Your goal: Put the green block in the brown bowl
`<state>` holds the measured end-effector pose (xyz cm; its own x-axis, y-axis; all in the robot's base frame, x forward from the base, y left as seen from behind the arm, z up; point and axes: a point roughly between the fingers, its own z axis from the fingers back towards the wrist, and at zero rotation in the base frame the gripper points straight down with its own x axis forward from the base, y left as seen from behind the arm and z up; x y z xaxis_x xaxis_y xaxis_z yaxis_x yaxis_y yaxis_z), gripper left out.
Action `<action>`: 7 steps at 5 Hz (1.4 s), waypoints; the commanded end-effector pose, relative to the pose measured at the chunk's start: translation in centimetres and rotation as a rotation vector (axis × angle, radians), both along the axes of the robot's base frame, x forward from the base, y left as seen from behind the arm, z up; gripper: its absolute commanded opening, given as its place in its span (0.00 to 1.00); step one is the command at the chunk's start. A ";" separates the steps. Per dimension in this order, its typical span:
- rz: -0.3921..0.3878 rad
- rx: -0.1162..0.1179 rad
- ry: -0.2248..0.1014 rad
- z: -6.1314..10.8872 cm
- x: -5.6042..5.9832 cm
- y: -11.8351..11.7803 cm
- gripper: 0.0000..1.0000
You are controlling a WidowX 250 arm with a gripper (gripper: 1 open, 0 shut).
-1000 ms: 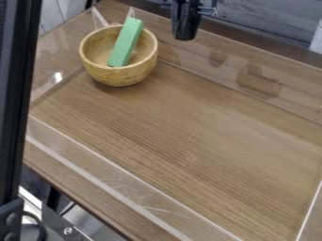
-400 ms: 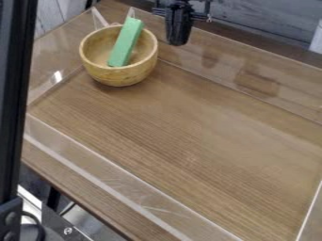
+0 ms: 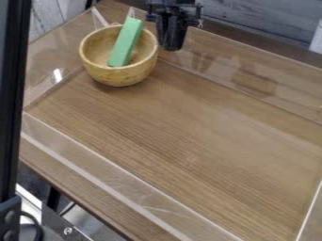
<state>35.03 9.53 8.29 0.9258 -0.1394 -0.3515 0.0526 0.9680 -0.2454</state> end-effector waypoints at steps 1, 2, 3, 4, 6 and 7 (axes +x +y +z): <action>0.000 0.020 -0.155 3.7 -0.1 0.3 0.00; -0.004 -0.002 -0.192 2.9 -0.4 0.2 0.00; 0.018 -0.010 -0.168 2.9 -0.3 0.4 0.00; 0.037 -0.025 -0.150 3.1 -0.2 0.5 0.00; 0.046 -0.048 -0.125 1.4 0.0 0.3 0.00; 0.057 -0.068 -0.111 1.6 0.1 0.4 0.00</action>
